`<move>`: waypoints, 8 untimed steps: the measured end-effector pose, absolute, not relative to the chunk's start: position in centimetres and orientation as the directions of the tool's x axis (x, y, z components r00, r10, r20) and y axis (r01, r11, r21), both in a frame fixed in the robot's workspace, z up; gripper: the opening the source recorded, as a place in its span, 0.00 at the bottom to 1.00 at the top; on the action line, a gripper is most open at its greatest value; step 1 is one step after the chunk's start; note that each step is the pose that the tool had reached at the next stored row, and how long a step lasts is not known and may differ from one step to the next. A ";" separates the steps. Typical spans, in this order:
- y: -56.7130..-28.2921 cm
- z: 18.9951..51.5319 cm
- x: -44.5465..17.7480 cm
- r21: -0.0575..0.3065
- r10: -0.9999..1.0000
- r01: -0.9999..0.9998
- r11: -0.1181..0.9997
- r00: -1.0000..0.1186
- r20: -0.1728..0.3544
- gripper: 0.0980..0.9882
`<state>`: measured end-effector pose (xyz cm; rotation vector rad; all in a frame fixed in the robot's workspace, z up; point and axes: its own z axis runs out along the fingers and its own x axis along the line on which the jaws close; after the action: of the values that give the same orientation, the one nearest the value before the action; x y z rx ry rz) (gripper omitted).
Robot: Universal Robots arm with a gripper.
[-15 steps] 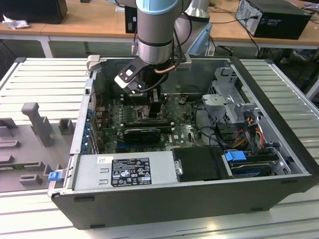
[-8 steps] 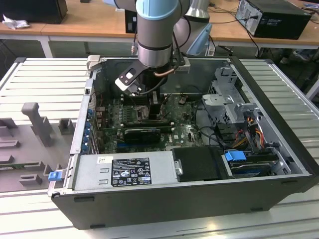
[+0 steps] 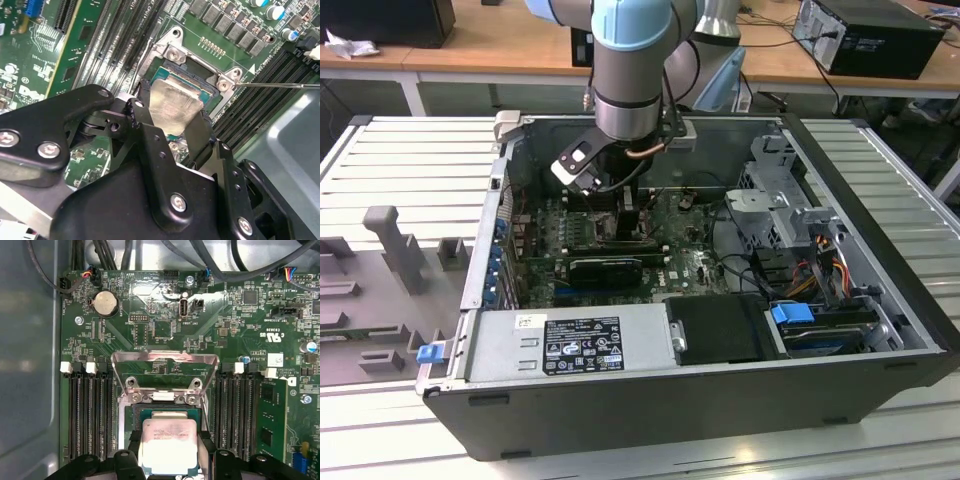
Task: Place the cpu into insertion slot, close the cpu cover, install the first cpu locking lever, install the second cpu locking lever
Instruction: 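Place the cpu into insertion slot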
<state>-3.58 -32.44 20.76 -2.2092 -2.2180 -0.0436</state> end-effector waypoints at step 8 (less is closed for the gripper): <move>-32.3 20.5 -3.7 0.012 1.000 1.000 -0.002 0.002 0.027 0.48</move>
<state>-3.67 -32.26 20.47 -2.2162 -2.2113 -0.0431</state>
